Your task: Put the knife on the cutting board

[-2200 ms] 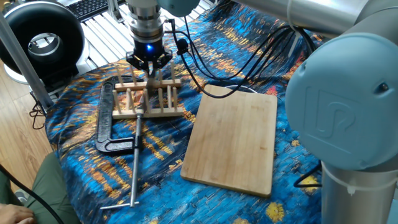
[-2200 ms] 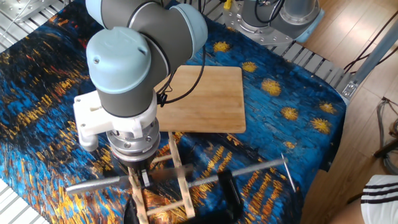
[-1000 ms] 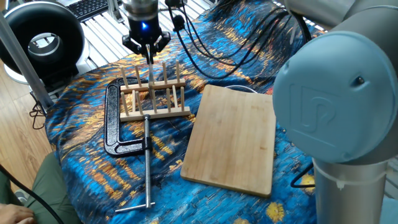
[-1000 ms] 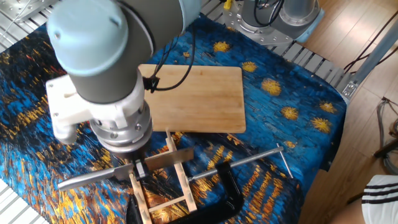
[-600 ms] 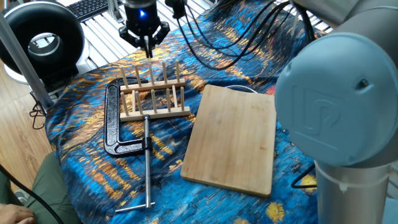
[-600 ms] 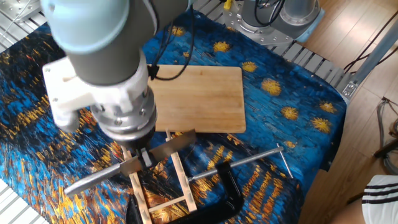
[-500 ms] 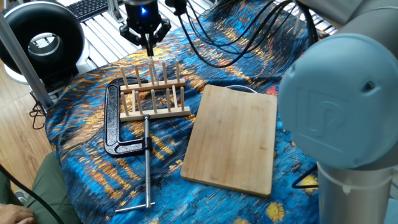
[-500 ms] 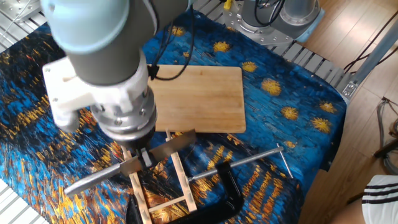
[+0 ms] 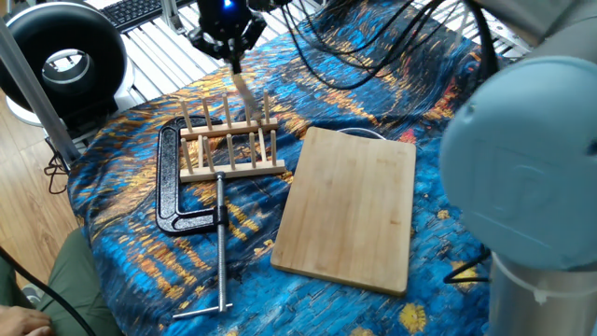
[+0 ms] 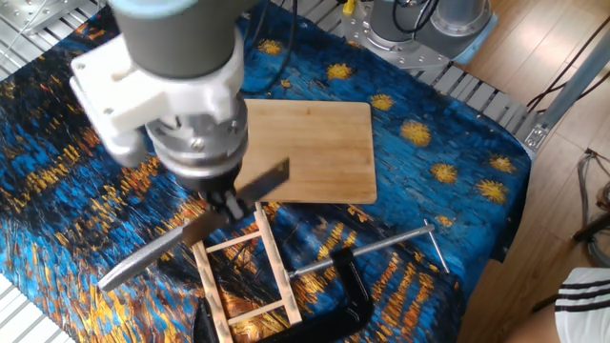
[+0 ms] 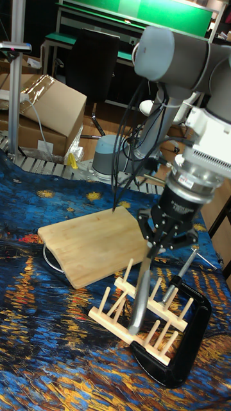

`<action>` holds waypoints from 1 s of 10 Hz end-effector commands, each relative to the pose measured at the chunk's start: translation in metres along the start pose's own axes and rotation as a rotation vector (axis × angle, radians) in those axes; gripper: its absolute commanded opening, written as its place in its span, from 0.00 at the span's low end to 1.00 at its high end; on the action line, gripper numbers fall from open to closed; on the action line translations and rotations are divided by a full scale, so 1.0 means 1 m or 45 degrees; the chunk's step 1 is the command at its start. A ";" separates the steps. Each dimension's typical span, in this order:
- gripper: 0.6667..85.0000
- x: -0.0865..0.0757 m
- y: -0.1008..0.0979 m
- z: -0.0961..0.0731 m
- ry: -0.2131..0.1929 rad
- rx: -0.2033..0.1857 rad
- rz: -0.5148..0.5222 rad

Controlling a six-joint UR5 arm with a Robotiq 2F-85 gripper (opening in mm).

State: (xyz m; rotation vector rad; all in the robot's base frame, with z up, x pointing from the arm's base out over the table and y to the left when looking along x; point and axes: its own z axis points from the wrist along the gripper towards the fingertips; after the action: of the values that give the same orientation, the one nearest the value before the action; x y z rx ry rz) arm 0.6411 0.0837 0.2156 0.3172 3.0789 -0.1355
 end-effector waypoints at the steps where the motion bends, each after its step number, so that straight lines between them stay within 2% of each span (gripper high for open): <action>1: 0.00 0.004 -0.018 -0.005 -0.063 -0.009 -0.265; 2: 0.00 0.008 -0.022 -0.002 -0.067 -0.025 -0.338; 3: 0.00 0.008 -0.030 0.000 -0.097 -0.027 -0.397; 4: 0.00 0.006 -0.034 0.000 -0.101 -0.001 -0.513; 5: 0.00 0.009 -0.024 0.000 -0.101 -0.051 -0.527; 7: 0.00 0.014 -0.020 0.000 -0.079 -0.075 -0.516; 10: 0.00 0.005 -0.012 -0.001 -0.129 -0.110 -0.486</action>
State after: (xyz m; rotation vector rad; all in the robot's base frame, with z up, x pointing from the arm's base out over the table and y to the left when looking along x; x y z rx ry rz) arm 0.6296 0.0672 0.2160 -0.2590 3.0197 -0.0740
